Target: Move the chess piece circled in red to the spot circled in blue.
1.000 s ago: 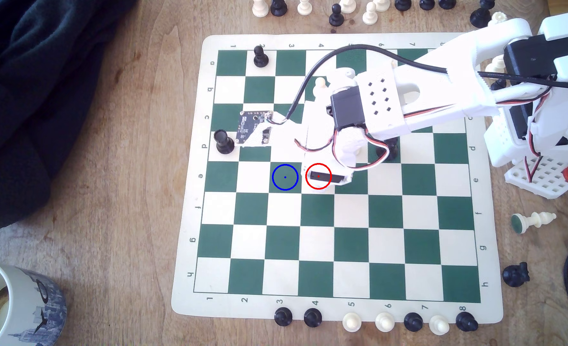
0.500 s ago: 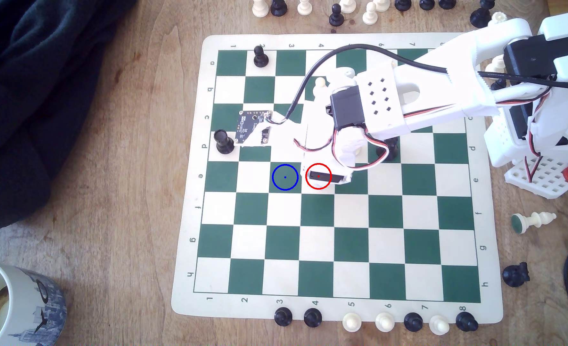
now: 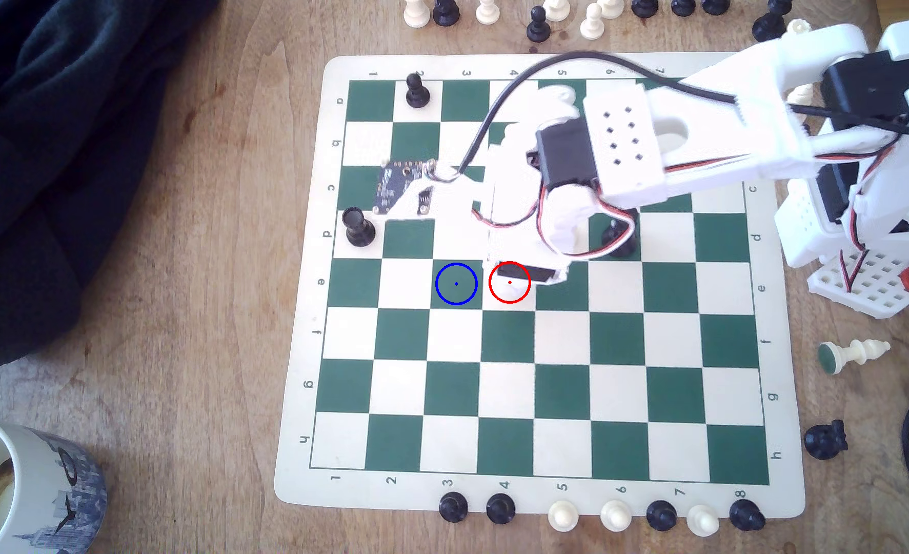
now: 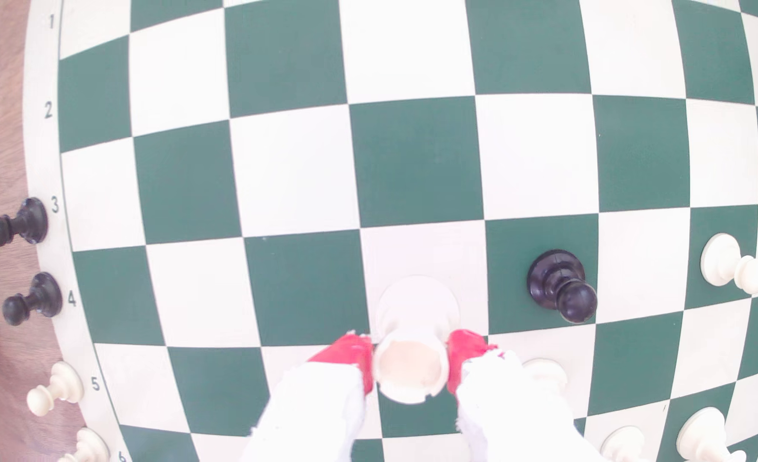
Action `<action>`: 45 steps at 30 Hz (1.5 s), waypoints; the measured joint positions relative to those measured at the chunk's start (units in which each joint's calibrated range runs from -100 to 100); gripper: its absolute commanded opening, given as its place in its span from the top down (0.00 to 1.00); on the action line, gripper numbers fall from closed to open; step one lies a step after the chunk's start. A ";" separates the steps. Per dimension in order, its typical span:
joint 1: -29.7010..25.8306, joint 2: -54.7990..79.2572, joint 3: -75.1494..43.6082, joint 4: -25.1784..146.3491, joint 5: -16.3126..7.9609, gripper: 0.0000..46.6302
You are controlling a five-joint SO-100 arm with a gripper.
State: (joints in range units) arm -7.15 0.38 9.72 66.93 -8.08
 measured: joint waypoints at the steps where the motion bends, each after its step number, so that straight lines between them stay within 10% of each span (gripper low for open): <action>1: -0.29 -0.42 -0.54 0.32 0.05 1.00; 45: 1.62 15.25 -10.12 -8.13 -0.83 1.00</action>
State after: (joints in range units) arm -5.53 15.63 -0.41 58.80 -8.91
